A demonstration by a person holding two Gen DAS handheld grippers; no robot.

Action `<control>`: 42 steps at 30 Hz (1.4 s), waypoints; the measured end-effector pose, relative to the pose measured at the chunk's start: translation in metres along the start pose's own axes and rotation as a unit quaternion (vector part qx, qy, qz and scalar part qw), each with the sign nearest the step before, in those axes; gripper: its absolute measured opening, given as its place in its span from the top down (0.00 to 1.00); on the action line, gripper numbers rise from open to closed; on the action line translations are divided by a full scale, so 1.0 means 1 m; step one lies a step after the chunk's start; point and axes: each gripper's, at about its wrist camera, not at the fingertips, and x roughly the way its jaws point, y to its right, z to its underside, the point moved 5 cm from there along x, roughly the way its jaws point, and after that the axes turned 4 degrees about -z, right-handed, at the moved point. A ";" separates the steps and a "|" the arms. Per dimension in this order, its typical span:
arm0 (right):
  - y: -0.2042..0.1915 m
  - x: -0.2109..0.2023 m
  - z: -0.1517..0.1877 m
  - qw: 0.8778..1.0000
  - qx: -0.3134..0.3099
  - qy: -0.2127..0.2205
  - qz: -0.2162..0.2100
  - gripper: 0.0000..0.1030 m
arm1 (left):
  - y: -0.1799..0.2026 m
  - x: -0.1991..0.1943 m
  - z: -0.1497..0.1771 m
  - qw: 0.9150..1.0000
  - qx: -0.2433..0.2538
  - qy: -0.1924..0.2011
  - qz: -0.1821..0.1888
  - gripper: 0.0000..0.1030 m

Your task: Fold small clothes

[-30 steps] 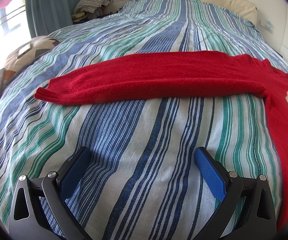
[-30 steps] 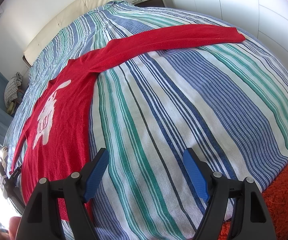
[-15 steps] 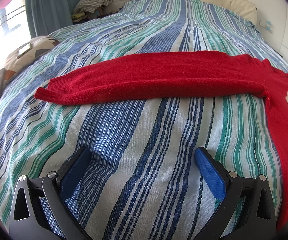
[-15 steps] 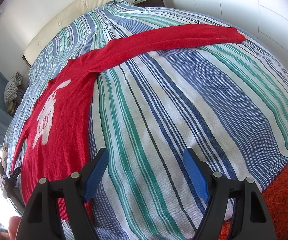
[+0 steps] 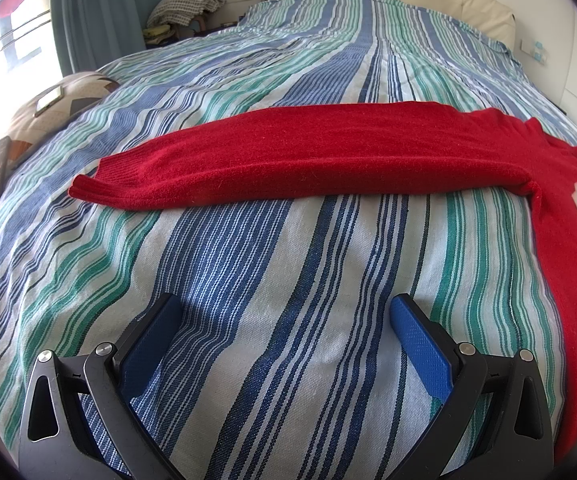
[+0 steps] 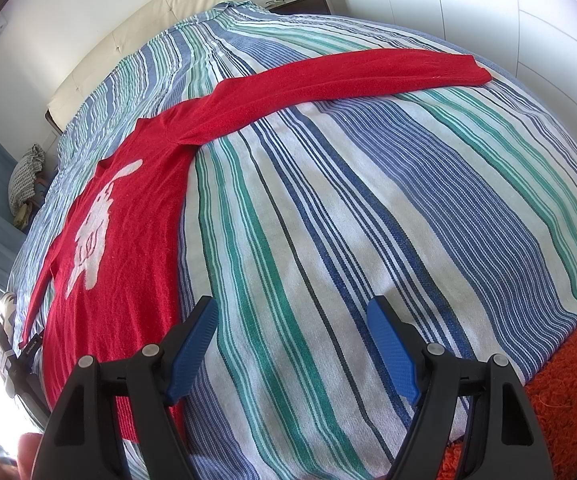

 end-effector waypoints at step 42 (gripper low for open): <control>0.006 -0.014 -0.014 0.998 0.041 0.023 -0.045 0.26 | 0.000 0.000 0.000 1.000 0.000 0.000 0.000 0.00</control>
